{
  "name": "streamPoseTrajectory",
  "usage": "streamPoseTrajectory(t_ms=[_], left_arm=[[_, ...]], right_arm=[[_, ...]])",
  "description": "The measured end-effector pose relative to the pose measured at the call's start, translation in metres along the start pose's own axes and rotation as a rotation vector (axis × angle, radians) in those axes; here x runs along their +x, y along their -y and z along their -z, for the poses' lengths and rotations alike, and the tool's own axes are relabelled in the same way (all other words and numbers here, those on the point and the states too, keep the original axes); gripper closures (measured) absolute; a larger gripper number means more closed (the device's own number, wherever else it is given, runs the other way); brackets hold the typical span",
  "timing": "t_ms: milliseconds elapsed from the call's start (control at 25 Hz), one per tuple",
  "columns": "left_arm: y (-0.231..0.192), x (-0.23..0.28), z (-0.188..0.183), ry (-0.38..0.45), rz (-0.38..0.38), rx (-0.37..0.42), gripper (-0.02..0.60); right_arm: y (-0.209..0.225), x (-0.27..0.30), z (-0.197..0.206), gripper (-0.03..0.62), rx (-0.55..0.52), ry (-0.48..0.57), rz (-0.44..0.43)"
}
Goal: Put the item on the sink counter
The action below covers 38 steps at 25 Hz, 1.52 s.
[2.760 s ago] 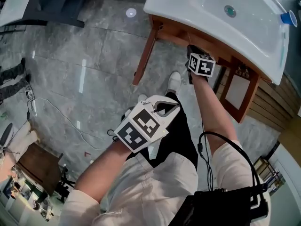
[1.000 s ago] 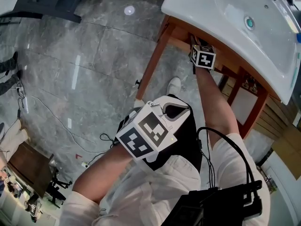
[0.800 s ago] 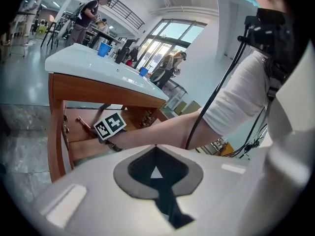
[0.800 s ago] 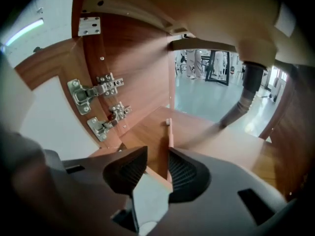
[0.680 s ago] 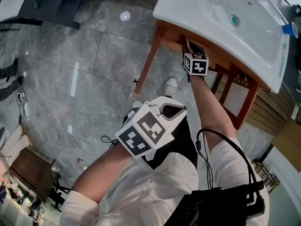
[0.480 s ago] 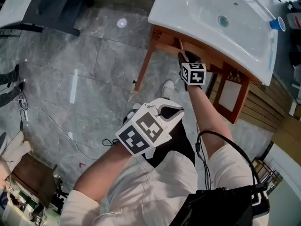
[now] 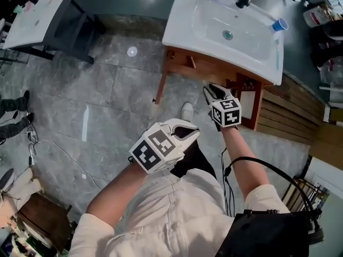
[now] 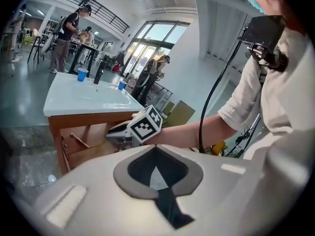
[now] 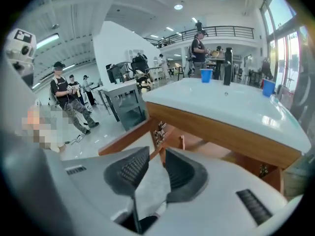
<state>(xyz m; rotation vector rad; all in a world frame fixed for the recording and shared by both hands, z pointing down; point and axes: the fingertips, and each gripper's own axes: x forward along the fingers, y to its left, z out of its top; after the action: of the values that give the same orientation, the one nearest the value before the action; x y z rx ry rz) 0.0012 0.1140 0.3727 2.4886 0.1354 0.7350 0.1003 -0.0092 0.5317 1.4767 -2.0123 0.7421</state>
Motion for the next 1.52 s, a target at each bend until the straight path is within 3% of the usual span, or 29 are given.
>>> streamPoseTrajectory(t_ms=[240,480,800,1000,1520], left_arm=[[0.022,-0.024,-0.009,0.001,0.001,0.009,0.577],[0.01,-0.024,-0.03,-0.007,-0.028,0.007,0.577],[-0.03,-0.001,-0.09,0.026,-0.105,-0.032,0.577],[-0.058,0.01,-0.12,0.066,-0.163,-0.091,0.575],[-0.11,0.016,-0.141,0.131,-0.259,-0.218,0.577]], right_arm=[[-0.001,-0.063,-0.058,0.493,-0.018,0.066,0.0],[0.036,-0.073,-0.136,0.493,-0.154,0.119,0.013],[0.116,-0.016,-0.239,0.493,-0.384,0.112,0.031],[0.156,0.032,-0.292,0.493,-0.472,0.092,0.049],[0.218,0.14,-0.34,0.493,-0.629,-0.102,0.094]])
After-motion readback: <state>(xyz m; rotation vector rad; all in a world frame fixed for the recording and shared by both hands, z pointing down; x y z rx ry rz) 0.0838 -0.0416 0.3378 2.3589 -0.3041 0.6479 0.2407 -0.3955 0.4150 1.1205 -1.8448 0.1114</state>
